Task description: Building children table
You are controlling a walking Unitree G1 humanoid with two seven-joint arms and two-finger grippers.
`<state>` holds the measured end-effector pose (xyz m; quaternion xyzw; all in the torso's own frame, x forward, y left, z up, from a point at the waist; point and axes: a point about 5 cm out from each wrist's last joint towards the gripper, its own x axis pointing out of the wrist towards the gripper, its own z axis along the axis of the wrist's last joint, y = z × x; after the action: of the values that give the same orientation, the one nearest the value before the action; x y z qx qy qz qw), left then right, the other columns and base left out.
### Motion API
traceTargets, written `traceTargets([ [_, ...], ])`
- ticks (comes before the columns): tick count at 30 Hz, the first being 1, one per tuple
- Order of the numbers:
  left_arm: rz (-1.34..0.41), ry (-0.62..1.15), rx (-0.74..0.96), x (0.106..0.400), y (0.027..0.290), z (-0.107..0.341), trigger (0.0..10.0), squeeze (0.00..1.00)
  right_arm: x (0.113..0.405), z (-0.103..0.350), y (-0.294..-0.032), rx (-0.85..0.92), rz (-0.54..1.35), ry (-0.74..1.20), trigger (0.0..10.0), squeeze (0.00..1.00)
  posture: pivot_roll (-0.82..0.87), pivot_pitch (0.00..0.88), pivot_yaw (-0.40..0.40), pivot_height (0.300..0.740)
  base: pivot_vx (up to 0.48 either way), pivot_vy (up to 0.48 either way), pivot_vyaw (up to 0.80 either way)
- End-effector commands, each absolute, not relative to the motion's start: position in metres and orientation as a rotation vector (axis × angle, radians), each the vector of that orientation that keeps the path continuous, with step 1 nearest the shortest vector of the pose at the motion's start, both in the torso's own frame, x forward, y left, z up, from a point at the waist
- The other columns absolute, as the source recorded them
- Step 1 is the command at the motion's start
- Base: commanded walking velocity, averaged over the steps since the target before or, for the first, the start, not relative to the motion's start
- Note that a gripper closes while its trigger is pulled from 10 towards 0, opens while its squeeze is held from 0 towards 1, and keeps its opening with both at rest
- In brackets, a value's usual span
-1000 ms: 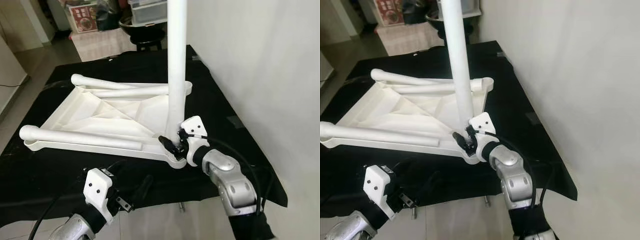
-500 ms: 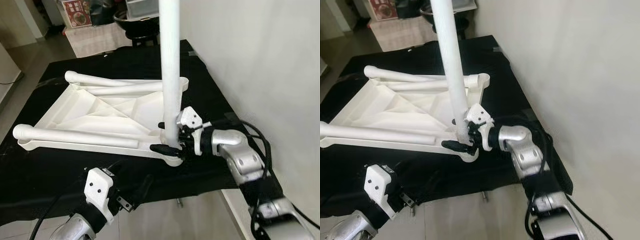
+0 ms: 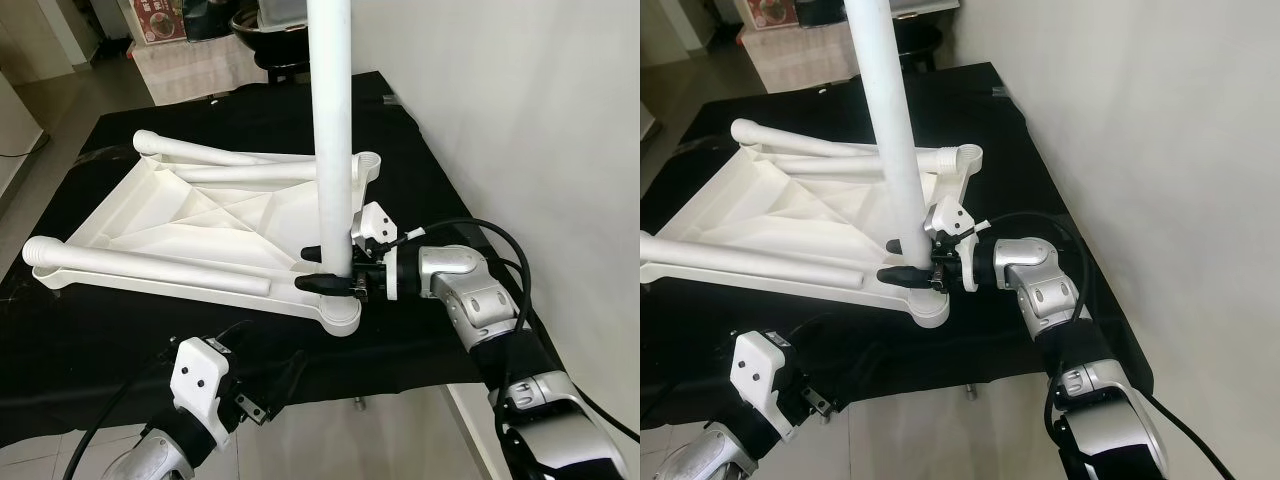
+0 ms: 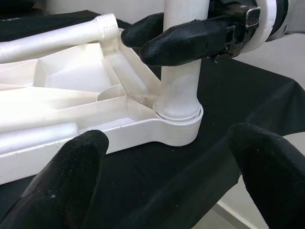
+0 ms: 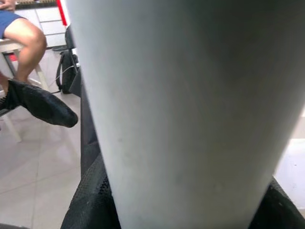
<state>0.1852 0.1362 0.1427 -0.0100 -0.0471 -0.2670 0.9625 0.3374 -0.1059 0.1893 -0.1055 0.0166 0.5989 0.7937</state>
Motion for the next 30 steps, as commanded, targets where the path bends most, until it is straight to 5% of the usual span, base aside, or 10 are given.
traceTargets([
  [1,-0.539,-0.092,-0.024,0.184,0.136,0.142,10.0,0.0,0.332,0.174,-0.107,-0.244,1.203,0.064,0.0,0.0,-0.09,0.121,0.04,0.74,0.0,0.0,0.0],
  [4,-0.538,-0.092,-0.025,0.184,0.136,0.142,10.0,0.0,0.33,0.172,-0.109,-0.26,1.15,0.062,0.0,0.0,-0.08,0.118,0.027,0.74,0.0,0.0,0.0],
  [7,-0.527,-0.091,0.005,0.183,0.14,0.142,10.0,0.0,0.315,0.143,-0.142,-0.195,0.218,0.245,0.0,0.0,-0.07,0.118,0.052,0.74,0.0,0.0,0.0],
  [18,-0.523,-0.09,0.011,0.188,0.142,0.141,10.0,0.0,0.316,0.148,-0.098,-0.145,0.473,0.184,0.0,0.0,-0.09,0.104,0.065,0.74,0.0,0.0,0.0],
  [19,-0.525,-0.091,0.012,0.189,0.142,0.142,10.0,0.0,0.32,0.152,-0.091,-0.137,0.494,0.17,10.0,0.0,-0.09,0.101,0.069,0.74,0.0,0.0,0.0],
  [20,-0.51,-0.095,0.016,0.19,0.142,0.142,10.0,0.0,0.322,0.158,-0.082,-0.113,0.588,0.141,10.0,1.0,-0.09,0.095,0.071,0.74,0.0,0.0,0.0],
  [26,-0.488,-0.1,0.016,0.191,0.142,0.142,10.0,0.0,0.32,0.185,-0.075,-0.16,0.999,0.009,10.0,1.0,-0.09,0.095,0.073,0.74,0.0,0.0,0.0],
  [27,-0.489,-0.1,0.017,0.191,0.142,0.142,10.0,0.0,0.318,0.188,-0.077,-0.194,1.029,0.005,10.0,0.89,-0.09,0.095,0.073,0.74,0.0,0.0,0.0],
  [28,-0.491,-0.1,0.017,0.191,0.142,0.142,10.0,0.0,0.318,0.189,-0.079,-0.243,1.062,0.0,10.0,0.0,-0.08,0.094,0.077,0.74,0.0,0.0,0.0],
  [30,-0.496,-0.1,0.017,0.191,0.142,0.143,10.0,0.0,0.321,0.188,-0.084,-0.301,1.138,0.018,10.0,0.0,-0.08,0.097,0.076,0.74,0.0,0.0,0.0],
])
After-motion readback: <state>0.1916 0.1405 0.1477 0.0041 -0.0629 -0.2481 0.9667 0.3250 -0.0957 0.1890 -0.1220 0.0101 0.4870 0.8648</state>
